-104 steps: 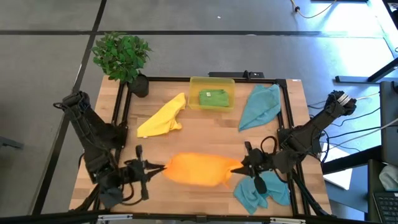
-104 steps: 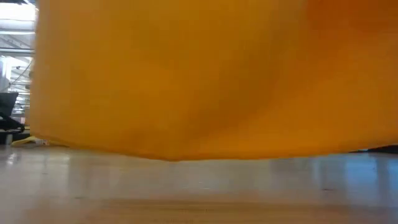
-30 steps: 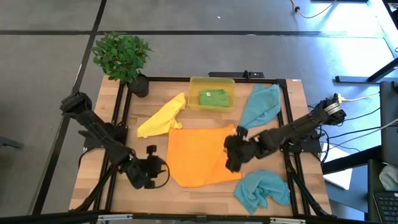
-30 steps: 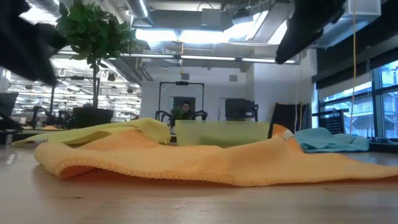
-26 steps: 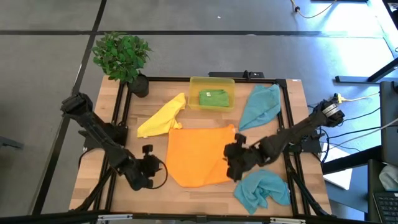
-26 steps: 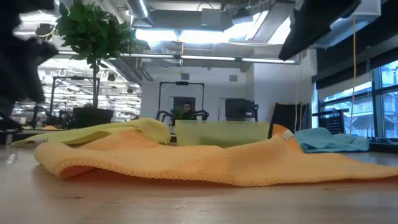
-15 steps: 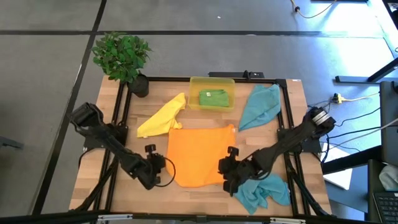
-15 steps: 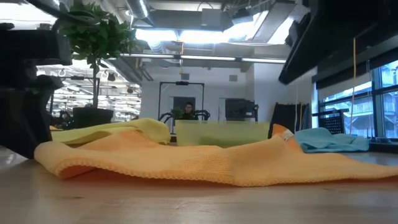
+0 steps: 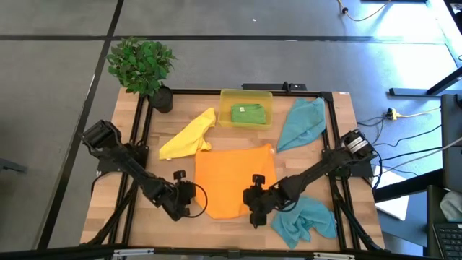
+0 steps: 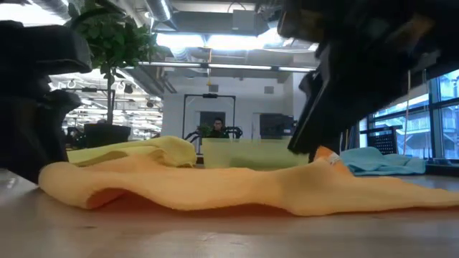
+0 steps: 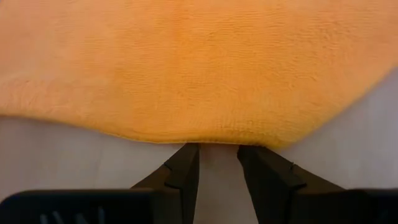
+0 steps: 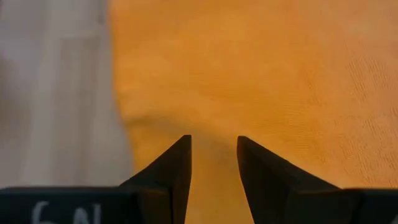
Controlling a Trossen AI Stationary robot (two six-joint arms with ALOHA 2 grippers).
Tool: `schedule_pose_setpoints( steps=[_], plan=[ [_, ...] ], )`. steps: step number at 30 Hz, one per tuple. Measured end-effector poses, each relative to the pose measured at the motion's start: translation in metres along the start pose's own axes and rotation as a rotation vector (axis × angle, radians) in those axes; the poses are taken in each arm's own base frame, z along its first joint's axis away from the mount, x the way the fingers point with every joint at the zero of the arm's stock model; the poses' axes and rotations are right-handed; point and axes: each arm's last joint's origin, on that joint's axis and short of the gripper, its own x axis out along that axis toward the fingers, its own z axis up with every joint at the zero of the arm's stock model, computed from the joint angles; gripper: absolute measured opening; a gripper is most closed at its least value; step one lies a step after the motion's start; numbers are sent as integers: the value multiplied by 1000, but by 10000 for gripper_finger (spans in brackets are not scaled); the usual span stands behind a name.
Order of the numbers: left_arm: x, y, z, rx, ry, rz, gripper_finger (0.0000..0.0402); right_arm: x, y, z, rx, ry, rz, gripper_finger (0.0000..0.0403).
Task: Fold microfiber towels
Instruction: Fold the orange microfiber cloth
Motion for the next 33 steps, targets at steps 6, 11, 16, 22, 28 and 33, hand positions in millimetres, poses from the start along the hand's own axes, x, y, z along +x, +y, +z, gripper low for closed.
schedule_pose_setpoints(
  steps=[6, 11, 16, 22, 28, 33],
  plan=[
    [-8, -6, 1, 0, 14, -97, 114, 20, -15, -2, 22, 42, -50, 130],
    [-23, -12, 10, 19, -95, -172, 115, 28, -26, 0, 45, 59, -79, 130],
    [-29, -13, 16, 9, -149, -197, 115, 31, -35, 3, 65, 57, -93, 130],
    [-25, -25, 23, 36, -244, -263, 115, 34, -47, 8, 93, 58, -114, 130],
    [-10, -36, 17, 162, -272, -260, 115, 37, -64, 11, 142, 76, -151, 130],
    [8, -37, 7, 243, -259, -164, 115, 39, -71, 13, 165, 77, -163, 130]
  ],
)
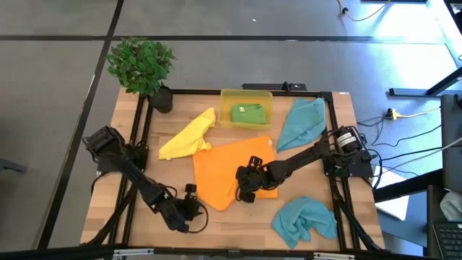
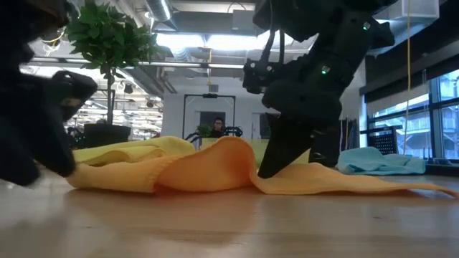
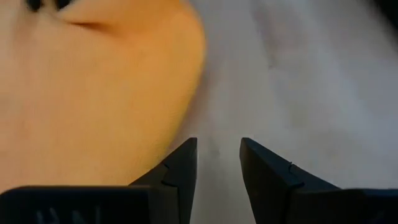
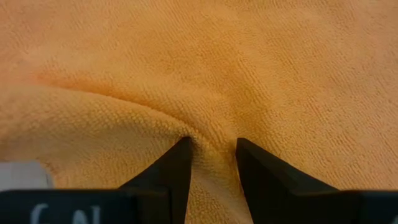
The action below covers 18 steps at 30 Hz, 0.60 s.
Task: Fold microfiber towels
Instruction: Fold the orange microfiber cloth
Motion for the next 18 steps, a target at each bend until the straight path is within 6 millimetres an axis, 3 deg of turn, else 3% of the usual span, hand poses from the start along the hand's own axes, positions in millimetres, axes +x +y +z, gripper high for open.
schedule_pose_setpoints(
  steps=[9, 18],
  plan=[
    [13, 4, -10, 184, -16, 190, 115, 0, -1, 1, 2, 0, 0, 130],
    [23, 23, -4, 184, -1, 282, 115, 0, -1, 1, 2, 0, 0, 130]
  ],
)
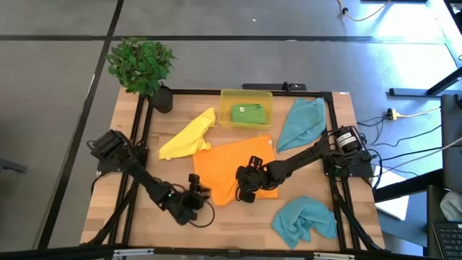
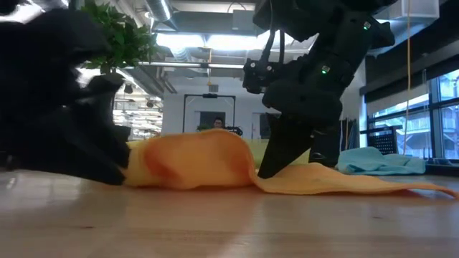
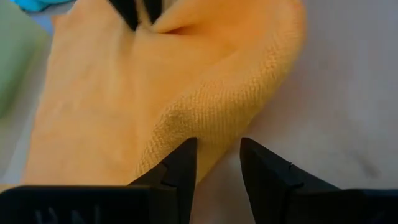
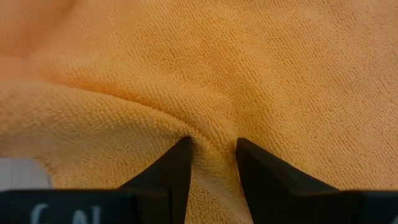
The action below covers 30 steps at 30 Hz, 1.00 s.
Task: Fold microfiber towels
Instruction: Fold the orange microfiber cloth
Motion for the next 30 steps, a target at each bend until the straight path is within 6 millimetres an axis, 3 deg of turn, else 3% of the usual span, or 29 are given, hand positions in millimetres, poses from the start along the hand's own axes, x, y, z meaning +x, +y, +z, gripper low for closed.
schedule_pose_setpoints(
  steps=[16, 25, 30],
  plan=[
    [27, 39, 8, -19, 59, 93, 115, 0, 0, 0, -1, 2, 0, 130],
    [24, 41, 11, -31, 67, 0, 112, -1, 0, 0, -2, 6, -2, 130],
    [24, 42, 7, -5, 105, 4, 74, -1, 0, 0, -3, 6, -2, 130]
  ],
)
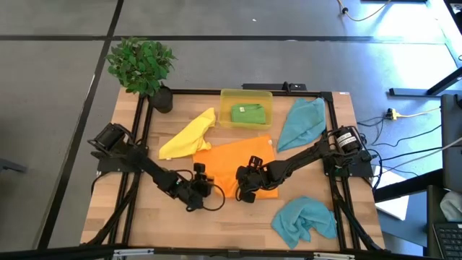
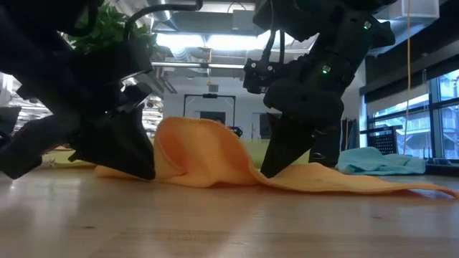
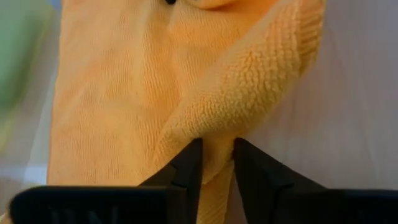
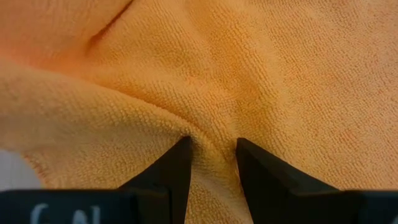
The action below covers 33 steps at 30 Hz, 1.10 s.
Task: Fold microfiber towels
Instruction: Fold the orange microfiber cloth
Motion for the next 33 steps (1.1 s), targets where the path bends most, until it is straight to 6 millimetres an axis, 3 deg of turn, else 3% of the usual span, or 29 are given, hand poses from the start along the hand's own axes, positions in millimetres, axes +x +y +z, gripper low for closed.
schedule_pose_setpoints(
  steps=[5, 10, 19, 28, 33],
  plan=[
    [1, 4, 1, -12, 5, 8, 8, 0, 0, 0, -3, 0, 0, 130],
    [-12, 10, 11, -50, -33, -49, 1, 0, 0, -1, -5, 6, -4, 130],
    [-52, 17, 21, -146, -33, -335, 0, 0, -1, -1, -5, 11, -7, 130],
    [-56, 8, 13, -206, 116, -585, 0, 0, -1, -1, -16, 11, -7, 130],
    [-61, 0, 17, -247, 114, -737, 0, 0, -1, -1, -27, 13, -7, 130]
  ],
)
